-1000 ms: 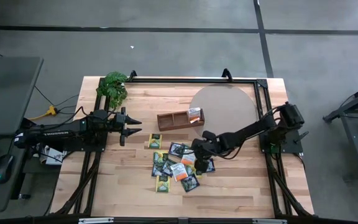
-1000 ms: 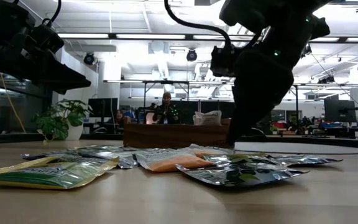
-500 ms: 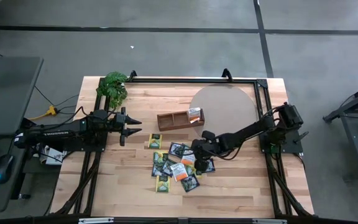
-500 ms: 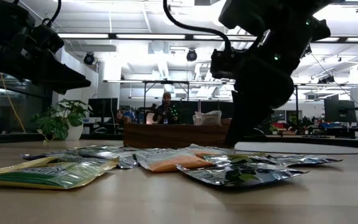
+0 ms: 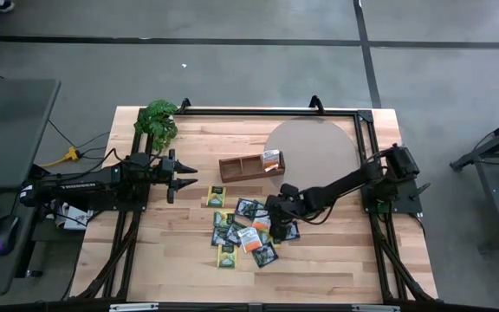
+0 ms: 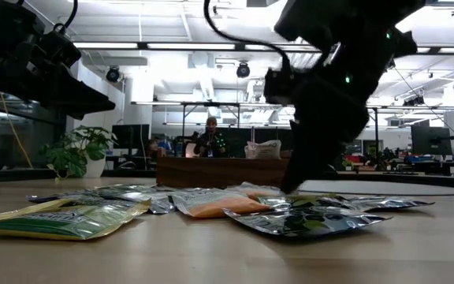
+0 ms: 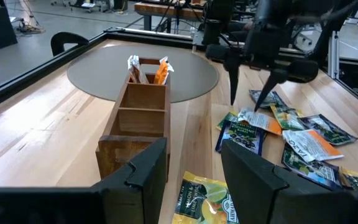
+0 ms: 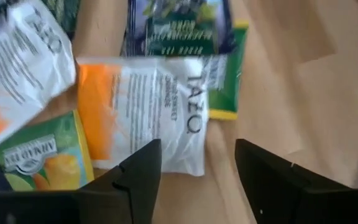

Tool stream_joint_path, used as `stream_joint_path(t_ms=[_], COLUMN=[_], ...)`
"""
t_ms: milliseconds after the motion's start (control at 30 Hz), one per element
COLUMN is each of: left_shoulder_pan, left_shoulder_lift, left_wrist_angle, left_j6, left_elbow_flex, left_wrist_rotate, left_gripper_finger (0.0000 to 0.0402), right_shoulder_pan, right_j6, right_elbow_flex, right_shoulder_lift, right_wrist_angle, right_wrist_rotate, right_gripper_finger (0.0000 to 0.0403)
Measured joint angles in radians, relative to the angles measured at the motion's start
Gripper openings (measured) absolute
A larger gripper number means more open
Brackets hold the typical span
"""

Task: Pick & Place Tea
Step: Put the white tea bag into the right section of the wooden organizer

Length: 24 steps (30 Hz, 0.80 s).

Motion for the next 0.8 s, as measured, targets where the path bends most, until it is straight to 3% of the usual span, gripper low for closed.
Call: stream_joint_path(t_ms=[333,700,800], left_shoulder_pan=[0.000,0.000,0.000], left_shoulder_lift=[0.000,0.000,0.000], left_wrist_angle=[0.000,0.000,0.000], left_j6=[0.000,0.000,0.000], left_elbow_flex=[0.000,0.000,0.000], left_wrist_rotate=[0.000,0.000,0.000], left_gripper_finger=[0.0150,0.0150,0.0150], right_shoulder_pan=[0.000,-0.002,-0.001], right_j6=[0.030,0.030,0.017], right_elbow_flex=[0.004,0.003,0.002], right_shoulder_lift=[0.064,0.067,0.057], right_wrist_angle=[0.039,0.029,0.028], right_wrist_rotate=[0.019,0.024,0.020], right_gripper_finger=[0.0166,0.0024,0.0007])
